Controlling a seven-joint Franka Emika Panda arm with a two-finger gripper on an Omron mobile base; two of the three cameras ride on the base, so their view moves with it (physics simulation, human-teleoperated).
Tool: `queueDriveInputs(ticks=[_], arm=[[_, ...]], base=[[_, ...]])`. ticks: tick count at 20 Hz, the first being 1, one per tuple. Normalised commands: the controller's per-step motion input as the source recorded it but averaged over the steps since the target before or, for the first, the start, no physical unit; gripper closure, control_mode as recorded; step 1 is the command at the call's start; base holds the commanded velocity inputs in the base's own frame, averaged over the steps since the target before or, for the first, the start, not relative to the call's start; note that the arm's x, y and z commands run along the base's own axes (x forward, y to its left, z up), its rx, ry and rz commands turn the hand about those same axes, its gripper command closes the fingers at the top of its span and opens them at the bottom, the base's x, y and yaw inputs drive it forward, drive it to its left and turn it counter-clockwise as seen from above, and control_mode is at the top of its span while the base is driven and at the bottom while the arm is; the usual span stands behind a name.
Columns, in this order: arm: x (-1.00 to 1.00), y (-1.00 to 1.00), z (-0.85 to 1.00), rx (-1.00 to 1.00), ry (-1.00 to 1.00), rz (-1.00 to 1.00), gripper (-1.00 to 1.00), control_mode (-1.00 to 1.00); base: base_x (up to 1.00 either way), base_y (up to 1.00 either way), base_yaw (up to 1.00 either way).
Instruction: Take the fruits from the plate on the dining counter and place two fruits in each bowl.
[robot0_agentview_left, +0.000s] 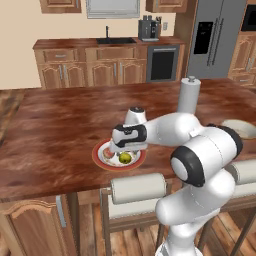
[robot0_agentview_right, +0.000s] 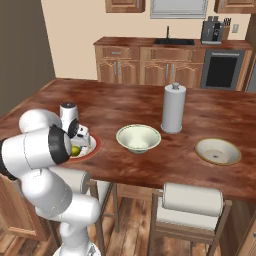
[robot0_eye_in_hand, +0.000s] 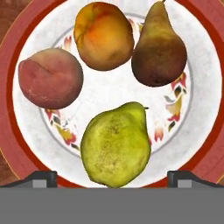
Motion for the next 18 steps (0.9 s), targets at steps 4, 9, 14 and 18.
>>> queueDriveInputs(ticks=[4, 9, 14, 18], arm=[[0.00, 0.01, -0.17, 0.00, 0.00, 0.00, -1.00, -1.00], [0.00, 0.00, -0.30, 0.00, 0.00, 0.00, -1.00, -1.00], [0.00, 0.00, -0.35, 0.00, 0.00, 0.00, -1.00, -1.00], [0.00, 0.00, -0.08, 0.00, 0.00, 0.00, -1.00, -1.00]], base=[[0.00, 0.00, 0.00], [0.00, 0.00, 0.00], [0.00, 0.00, 0.00], [0.00, 0.00, 0.00]])
